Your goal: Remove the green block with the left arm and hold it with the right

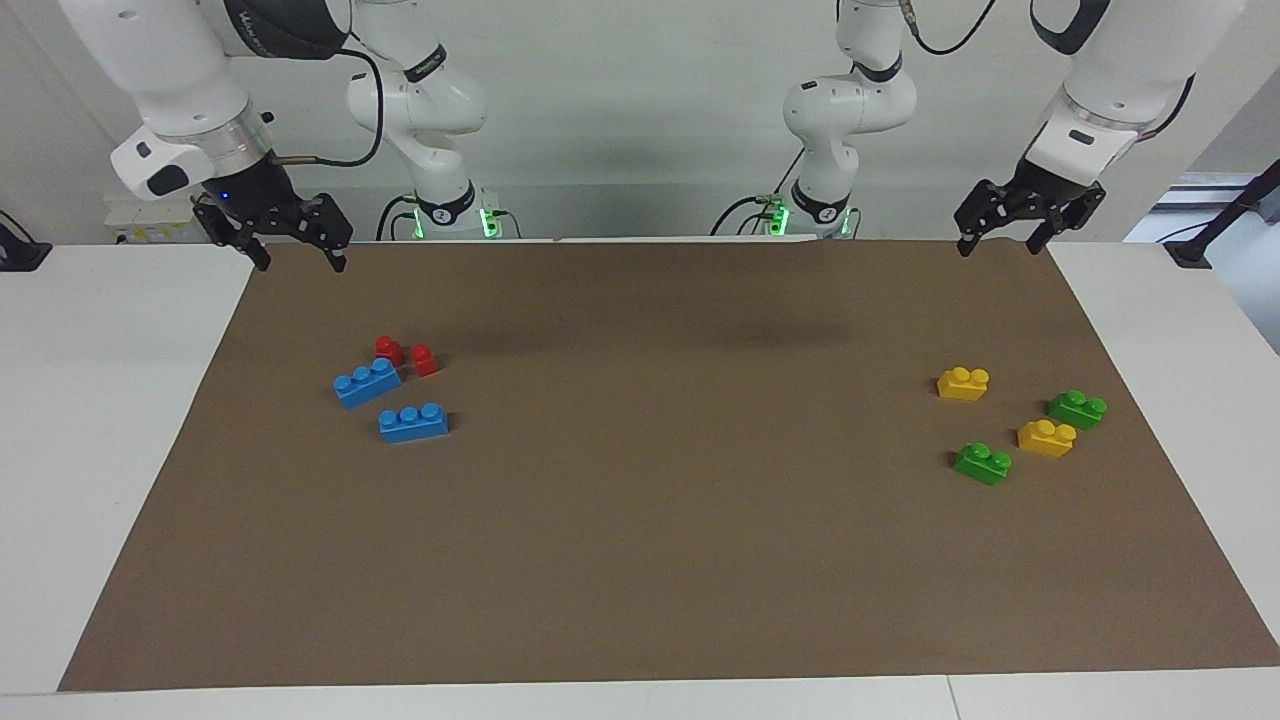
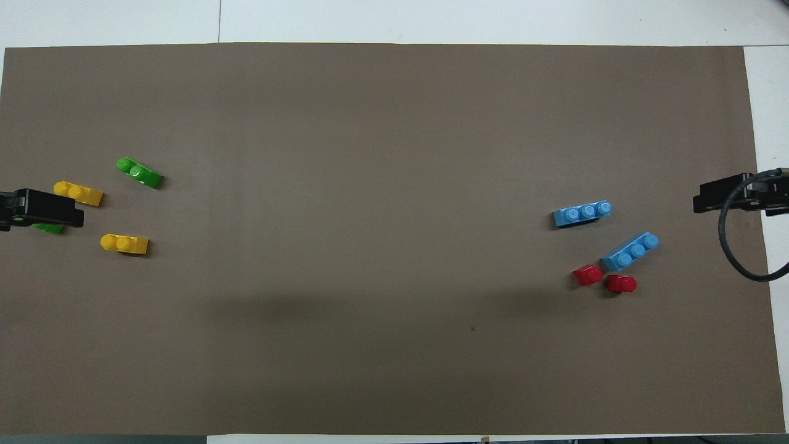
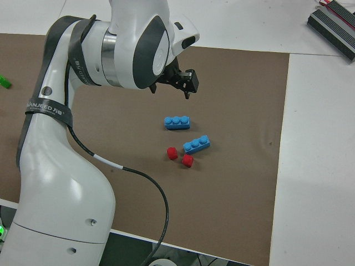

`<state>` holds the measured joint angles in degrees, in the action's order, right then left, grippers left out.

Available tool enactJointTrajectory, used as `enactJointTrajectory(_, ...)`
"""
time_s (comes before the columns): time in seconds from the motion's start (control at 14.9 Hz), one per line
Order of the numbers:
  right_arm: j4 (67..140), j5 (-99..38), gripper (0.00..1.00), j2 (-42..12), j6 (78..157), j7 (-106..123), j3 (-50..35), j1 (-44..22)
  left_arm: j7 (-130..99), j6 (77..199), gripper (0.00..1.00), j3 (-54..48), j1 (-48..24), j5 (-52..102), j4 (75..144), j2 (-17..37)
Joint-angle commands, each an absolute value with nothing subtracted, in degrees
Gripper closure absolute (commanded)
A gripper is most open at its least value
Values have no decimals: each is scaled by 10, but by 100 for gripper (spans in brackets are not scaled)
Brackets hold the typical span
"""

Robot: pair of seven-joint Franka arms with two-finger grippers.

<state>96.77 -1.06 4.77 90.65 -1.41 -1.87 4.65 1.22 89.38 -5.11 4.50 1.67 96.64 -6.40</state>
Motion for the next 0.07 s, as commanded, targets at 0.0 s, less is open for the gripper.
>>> enactJointTrajectory(0.0,954,-1,0,40,897,1,-24,52,23,893,0,-46,43,26,983,-81)
